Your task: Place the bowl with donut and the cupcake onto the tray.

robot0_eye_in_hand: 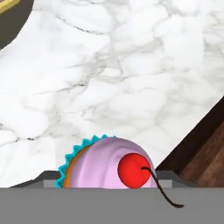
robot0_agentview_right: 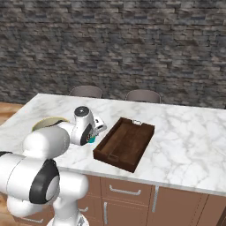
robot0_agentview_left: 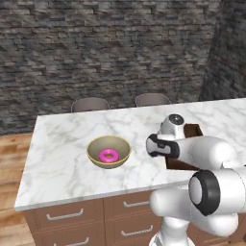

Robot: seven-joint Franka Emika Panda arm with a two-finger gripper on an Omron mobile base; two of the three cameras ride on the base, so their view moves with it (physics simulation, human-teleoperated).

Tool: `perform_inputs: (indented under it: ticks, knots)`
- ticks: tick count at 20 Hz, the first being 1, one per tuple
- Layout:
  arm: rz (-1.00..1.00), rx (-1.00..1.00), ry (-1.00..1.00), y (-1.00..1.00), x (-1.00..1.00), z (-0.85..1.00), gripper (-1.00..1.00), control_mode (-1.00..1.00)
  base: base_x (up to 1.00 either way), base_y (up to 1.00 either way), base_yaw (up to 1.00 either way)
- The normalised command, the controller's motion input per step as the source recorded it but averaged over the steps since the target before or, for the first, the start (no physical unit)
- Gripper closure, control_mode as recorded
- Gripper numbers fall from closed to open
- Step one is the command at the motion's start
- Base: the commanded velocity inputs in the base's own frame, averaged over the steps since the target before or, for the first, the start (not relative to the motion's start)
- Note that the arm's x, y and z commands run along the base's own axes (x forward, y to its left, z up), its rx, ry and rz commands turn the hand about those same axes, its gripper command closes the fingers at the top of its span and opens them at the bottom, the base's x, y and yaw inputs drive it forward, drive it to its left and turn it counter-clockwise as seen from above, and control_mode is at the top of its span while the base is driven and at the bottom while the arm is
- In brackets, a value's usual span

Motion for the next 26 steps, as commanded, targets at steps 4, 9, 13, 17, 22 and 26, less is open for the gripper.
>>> perform_inputs:
  ticks: [4,9,13,17,22,26]
  knots:
    - [0.00,-0.05,-0.09,-0.16,0.00,0.45,1.00,-1.00,0.00,0.00,0.00]
    - [0.00,-0.05,-0.06,-0.31,0.00,0.33,1.00,-1.00,0.00,0.00,0.00]
    - [0.00,-0.02,-0.04,-0.42,0.00,0.21,1.00,-1.00,0.00,0.00,0.00]
    - [0.00,0.00,-0.03,-0.49,0.00,0.20,1.00,-1.00,0.00,0.00,0.00]
    - [0.00,0.00,0.00,-0.46,0.15,0.05,1.00,-1.00,0.00,0.00,0.00]
    - [0.00,0.00,0.00,-0.43,0.38,0.00,1.00,-1.00,0.00,0.00,0.00]
